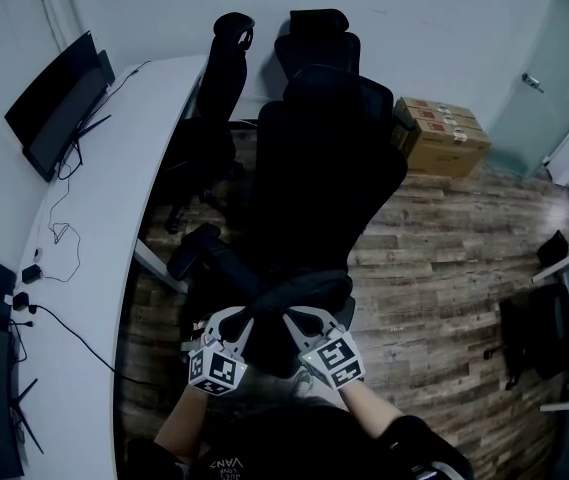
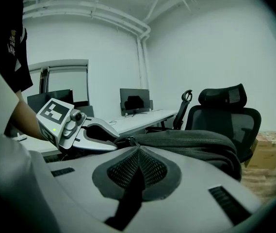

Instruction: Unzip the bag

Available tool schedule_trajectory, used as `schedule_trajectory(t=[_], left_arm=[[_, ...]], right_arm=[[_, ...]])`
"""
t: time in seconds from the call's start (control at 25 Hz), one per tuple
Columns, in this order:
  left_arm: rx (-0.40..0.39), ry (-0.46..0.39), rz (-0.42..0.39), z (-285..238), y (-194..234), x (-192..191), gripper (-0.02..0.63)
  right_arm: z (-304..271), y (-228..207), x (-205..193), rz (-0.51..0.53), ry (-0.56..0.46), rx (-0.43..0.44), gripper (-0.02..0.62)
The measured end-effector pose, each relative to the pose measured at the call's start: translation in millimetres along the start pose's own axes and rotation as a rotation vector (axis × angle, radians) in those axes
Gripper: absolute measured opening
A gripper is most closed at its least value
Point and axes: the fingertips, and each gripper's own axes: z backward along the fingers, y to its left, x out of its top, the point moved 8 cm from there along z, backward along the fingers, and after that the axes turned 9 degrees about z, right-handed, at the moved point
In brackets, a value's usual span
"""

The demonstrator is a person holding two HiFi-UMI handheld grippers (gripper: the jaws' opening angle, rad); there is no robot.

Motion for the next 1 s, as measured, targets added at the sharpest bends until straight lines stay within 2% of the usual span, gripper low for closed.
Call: schedule_trajectory(t=[0.24, 1.0], left_arm=[[0.019, 0.014, -0.009, -4.7, -2.0, 5.5, 0.078], [0.1, 0.036, 0.04, -11.7, -2.7, 11.1, 0.074]], right_arm=[[1.6, -18.0, 1.3, -0.016, 0.013, -0.027, 0.043], [37.1, -96.2, -13.5, -0.088, 0.003, -0.132, 0.043]])
